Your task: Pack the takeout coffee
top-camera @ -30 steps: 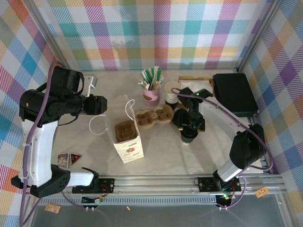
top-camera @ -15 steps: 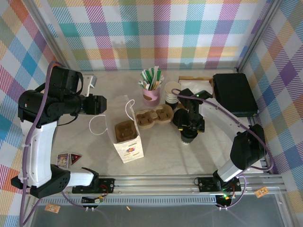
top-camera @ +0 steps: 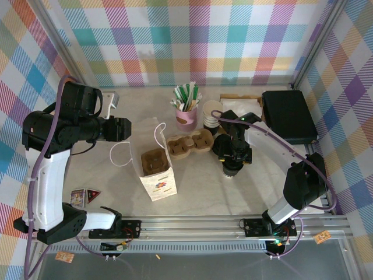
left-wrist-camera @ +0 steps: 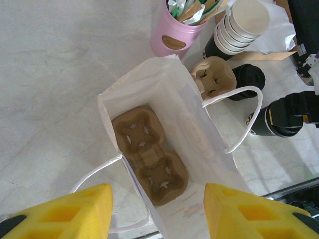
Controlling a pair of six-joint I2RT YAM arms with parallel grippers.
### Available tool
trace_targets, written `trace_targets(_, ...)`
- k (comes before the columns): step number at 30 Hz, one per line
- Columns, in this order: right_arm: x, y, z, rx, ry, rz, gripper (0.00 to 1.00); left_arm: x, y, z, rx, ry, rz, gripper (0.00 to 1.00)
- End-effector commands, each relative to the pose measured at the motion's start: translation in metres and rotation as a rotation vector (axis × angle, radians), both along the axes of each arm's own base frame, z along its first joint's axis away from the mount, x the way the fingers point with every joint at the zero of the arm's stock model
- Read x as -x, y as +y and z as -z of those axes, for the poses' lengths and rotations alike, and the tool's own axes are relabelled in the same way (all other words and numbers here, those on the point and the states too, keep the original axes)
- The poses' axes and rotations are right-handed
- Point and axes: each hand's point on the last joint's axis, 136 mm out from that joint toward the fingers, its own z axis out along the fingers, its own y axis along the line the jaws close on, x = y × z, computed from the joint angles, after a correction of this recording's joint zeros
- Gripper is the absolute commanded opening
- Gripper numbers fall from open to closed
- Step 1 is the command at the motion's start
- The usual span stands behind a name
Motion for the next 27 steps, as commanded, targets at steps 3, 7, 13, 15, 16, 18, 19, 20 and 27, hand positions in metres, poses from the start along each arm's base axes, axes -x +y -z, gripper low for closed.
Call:
trace_targets(3,0.008,-0.006,0.022,0.056,0.061,-0.001,0.78,0.029,0.017,0.015,-0.07,0.093,-0.008,0.51)
trace_targets(7,0.01,-0.007,0.026,0.066,0.084,-0.011,0.83,0.03,0.021,0.018,-0.088,0.096,-0.024,0.51)
trace_targets(13,0.014,-0.002,0.03,0.046,0.117,-0.037,0.76,0.028,0.025,0.018,-0.107,0.112,-0.05,0.51)
trace_targets(15,0.016,-0.003,0.03,0.042,0.114,-0.033,0.72,0.027,0.025,0.017,-0.11,0.115,-0.056,0.51)
trace_targets(16,0.016,-0.002,0.03,0.039,0.111,-0.03,0.7,0.026,0.025,0.017,-0.11,0.116,-0.055,0.52)
trace_targets(18,0.018,-0.003,0.029,0.034,0.111,-0.022,0.68,0.024,0.024,0.016,-0.107,0.116,-0.054,0.52)
trace_targets(19,0.019,-0.004,0.028,0.035,0.113,-0.019,0.66,0.023,0.023,0.016,-0.105,0.114,-0.052,0.52)
trace_targets(20,0.02,-0.004,0.026,0.036,0.115,-0.016,0.65,0.021,0.021,0.016,-0.103,0.118,-0.051,0.52)
trace_targets(27,0.021,-0.011,-0.003,0.048,0.072,-0.02,0.61,0.008,0.014,0.012,-0.081,0.124,-0.064,0.52)
